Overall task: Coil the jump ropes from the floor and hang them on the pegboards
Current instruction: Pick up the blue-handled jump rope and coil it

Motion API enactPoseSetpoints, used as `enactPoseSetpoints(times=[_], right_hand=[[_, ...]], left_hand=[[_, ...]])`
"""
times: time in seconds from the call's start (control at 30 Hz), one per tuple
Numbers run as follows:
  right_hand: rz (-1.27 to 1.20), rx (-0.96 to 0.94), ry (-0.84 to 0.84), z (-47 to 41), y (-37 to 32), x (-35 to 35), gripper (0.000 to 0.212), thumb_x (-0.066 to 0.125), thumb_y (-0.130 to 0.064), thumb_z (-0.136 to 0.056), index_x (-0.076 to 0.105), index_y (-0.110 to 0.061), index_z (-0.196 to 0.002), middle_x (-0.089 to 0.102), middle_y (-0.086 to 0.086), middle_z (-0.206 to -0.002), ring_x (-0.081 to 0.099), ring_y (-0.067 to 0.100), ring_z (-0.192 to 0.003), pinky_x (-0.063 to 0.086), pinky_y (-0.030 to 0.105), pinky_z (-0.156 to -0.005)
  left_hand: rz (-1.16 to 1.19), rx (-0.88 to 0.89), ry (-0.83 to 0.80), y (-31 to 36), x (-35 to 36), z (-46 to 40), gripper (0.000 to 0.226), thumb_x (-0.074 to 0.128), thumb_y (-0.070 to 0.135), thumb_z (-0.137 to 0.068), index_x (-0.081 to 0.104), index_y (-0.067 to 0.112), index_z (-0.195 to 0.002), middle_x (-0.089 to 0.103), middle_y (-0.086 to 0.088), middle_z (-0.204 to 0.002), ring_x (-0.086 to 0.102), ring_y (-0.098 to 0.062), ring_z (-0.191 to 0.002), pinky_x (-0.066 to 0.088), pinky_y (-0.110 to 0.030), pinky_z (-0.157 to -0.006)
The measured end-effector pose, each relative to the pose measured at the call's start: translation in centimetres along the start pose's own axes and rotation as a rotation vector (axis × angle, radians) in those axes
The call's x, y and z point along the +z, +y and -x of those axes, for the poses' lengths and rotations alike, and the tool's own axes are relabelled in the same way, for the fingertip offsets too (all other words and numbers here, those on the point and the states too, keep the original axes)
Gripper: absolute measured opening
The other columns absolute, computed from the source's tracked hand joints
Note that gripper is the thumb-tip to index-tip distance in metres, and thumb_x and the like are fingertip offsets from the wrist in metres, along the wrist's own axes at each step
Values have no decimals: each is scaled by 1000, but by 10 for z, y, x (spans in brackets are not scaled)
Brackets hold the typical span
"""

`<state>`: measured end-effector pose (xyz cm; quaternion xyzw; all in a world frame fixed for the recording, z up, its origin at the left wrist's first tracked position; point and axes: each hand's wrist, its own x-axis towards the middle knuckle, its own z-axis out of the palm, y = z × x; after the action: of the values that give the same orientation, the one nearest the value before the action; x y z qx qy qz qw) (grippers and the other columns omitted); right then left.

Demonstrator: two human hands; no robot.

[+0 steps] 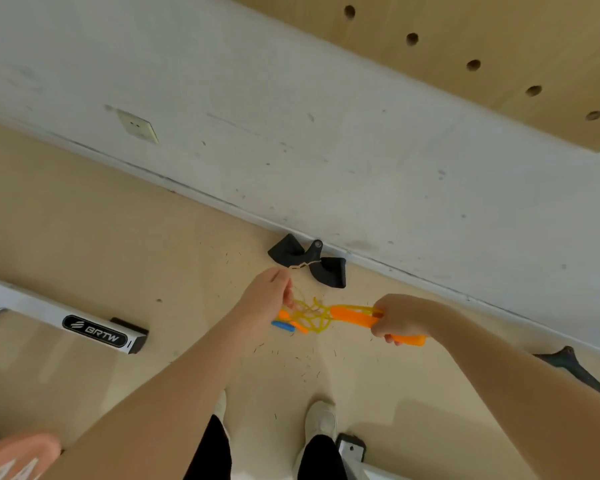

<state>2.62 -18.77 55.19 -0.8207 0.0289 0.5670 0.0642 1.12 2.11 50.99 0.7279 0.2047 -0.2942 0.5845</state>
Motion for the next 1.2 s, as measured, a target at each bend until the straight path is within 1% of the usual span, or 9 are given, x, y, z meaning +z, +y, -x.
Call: enactPoseSetpoints(times=[0.13, 0.27, 0.37, 0.47, 0.6, 0.77, 0.9, 1.07, 1.2], right_hand=[[-705, 114, 209, -35, 23, 23, 10, 51, -9, -87, 51, -4, -96, 60, 9, -75, 59, 21, -63, 51, 31, -67], [-1320, 103, 124, -72, 44, 36, 24, 51, -13, -89, 50, -5, -112, 62, 12, -84, 57, 22, -65, 47, 31, -56], [-1616, 74, 46, -104, 63, 40, 31, 52, -32, -91, 56, -7, -108, 66, 8, -87, 55, 18, -59, 43, 24, -49], [-1822, 32, -39, -141, 86, 44, 43, 54, -41, -90, 55, -2, -108, 71, 12, -100, 54, 14, -50, 45, 21, -47], [-1851, -6, -14, -197, 112, 47, 18, 58, -22, -90, 53, -6, -97, 72, 9, -91, 50, 7, -41, 44, 18, -43], [-1652, 14, 183, -279, 113, 49, 12, 63, -18, -87, 61, -9, -95, 56, 0, -60, 49, 10, -46, 43, 21, -45], [-1585, -225, 221, -333, 115, 52, 15, 54, -12, -92, 64, -8, -102, 46, 2, -54, 42, 12, -45, 40, 19, -43], [-1470, -552, 189, -375, 135, 46, 28, 43, 4, -87, 68, -7, -94, 39, 1, -44, 36, 13, -40, 37, 22, -43], [-1423, -754, 129, -392, 142, 37, 32, 47, 1, -73, 73, -9, -90, 38, 1, -41, 37, 14, -36, 37, 20, -43]], left_hand=[[7, 103, -68, -8, 45, -9, 26, 31, 20, -100, 56, 17, -90, 35, 2, -57, 34, -9, -50, 31, -21, -51], [-162, 222, -130, -24, 91, -29, 32, 33, 23, -101, 55, 26, -124, 56, -4, -80, 52, -15, -70, 38, -16, -62], [-253, 272, -308, -39, 127, -43, 29, 38, 22, -99, 63, 34, -107, 65, -12, -92, 56, -29, -75, 44, -32, -66], [-228, 225, -483, -50, 154, -52, 29, 46, 10, -88, 66, 23, -72, 50, -10, -63, 42, -17, -54, 36, -28, -58], [-209, 100, -686, -78, 168, -77, 22, 46, 16, -71, 61, 14, -55, 29, 5, -42, 26, -8, -43, 25, -16, -46], [-484, -170, -631, -143, 171, -166, 29, 52, 20, -69, 59, 20, -41, 51, 5, -44, 44, -6, -48, 36, -16, -52], [-186, -513, -315, -179, 190, -253, 16, 48, 21, -94, 60, 13, -88, 61, 0, -74, 56, -11, -67, 43, -20, -60], [326, -122, -238, -191, 212, -327, 51, 37, 1, -97, 23, 15, -145, 50, -11, -82, 48, -17, -66, 42, -13, -44], [-413, 279, -212, -202, 244, -379, 35, 39, 4, -94, 54, 13, -125, 52, -13, -88, 53, -22, -70, 44, -31, -62]])
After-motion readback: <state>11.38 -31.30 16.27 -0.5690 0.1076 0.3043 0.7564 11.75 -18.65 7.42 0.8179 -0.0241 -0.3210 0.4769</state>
